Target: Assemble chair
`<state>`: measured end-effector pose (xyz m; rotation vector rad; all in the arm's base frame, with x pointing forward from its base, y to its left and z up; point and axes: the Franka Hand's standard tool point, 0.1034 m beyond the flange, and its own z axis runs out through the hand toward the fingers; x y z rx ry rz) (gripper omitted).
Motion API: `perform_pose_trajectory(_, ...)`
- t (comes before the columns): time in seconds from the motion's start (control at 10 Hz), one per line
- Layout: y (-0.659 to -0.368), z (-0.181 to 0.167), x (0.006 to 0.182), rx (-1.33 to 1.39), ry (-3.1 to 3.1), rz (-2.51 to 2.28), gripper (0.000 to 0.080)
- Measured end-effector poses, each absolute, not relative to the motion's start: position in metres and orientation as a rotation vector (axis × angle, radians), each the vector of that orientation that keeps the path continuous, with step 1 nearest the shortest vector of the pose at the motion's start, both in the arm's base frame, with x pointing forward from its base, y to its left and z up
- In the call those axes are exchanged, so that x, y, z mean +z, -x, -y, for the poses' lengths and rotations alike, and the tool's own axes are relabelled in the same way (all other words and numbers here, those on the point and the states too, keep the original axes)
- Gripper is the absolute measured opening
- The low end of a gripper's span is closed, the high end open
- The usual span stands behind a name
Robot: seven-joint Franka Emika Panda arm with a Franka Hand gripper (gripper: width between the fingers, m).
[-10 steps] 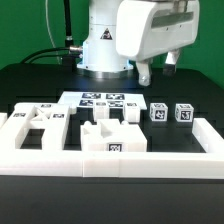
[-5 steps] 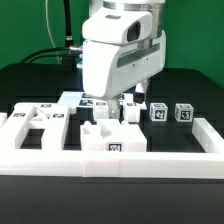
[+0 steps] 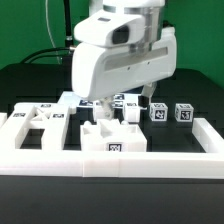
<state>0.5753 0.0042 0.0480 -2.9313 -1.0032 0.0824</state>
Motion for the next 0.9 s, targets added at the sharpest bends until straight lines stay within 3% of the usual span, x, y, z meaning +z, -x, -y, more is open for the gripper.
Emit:
perform_pose_trajectory(0.2, -0.591, 0.0, 0.043, 0.049, 2.976, 0.848, 0.065)
perform_pose_trajectory(0.6, -0.591, -0.007, 0.041, 0.054, 3.047, 0.437, 0.065)
perform_pose_trajectory(0.9, -0.592, -0.019, 0.026, 0.078, 3.07, 0.242, 0.065)
